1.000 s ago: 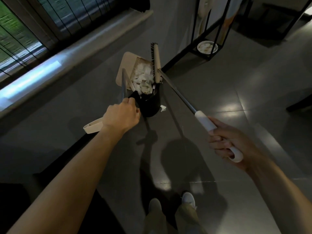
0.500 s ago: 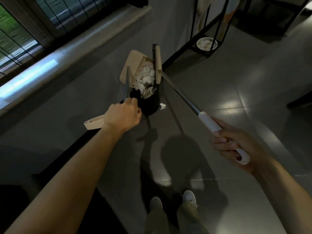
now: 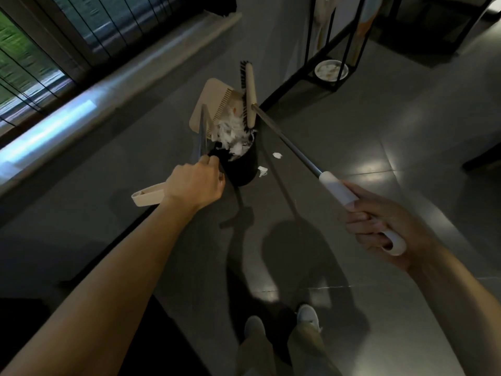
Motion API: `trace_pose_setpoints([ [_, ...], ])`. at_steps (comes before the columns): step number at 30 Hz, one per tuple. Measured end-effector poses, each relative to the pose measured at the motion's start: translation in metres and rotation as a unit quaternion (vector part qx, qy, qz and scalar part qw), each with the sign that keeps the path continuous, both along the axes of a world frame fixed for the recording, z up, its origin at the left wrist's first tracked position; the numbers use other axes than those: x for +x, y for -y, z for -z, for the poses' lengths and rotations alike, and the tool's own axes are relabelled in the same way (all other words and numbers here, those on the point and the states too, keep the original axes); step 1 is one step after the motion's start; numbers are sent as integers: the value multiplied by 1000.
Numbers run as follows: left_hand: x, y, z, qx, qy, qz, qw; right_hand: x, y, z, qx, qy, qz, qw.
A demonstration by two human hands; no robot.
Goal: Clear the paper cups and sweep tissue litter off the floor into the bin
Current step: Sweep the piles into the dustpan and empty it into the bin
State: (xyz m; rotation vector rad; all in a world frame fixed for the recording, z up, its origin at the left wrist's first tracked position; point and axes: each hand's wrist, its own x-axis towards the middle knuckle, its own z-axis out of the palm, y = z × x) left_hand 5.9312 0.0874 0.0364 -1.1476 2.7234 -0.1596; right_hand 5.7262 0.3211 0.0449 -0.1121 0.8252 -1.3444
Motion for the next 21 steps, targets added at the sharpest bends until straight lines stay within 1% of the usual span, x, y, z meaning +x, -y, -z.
trace_pose_setpoints([
  [4,-4,-8,14,2,14,20,1000,-3,0,7,19,1,-8,1000],
  [6,-7,-9,15,-1,34,42,999,-3,-2,10,20,15,-6,1000],
  [8,-7,-6,11,-6,40,50,998,-4,-4,10,21,11,1,1000],
  [16,-1,3,-20,-22,26,34,999,-6,-1,1,5,10,24,1000],
  [19,5,4,-30,-38,33,24,998,-3,5,-4,-10,9,13,1000],
  [21,8,4,-37,-33,28,15,999,0,10,-7,-12,11,8,1000],
])
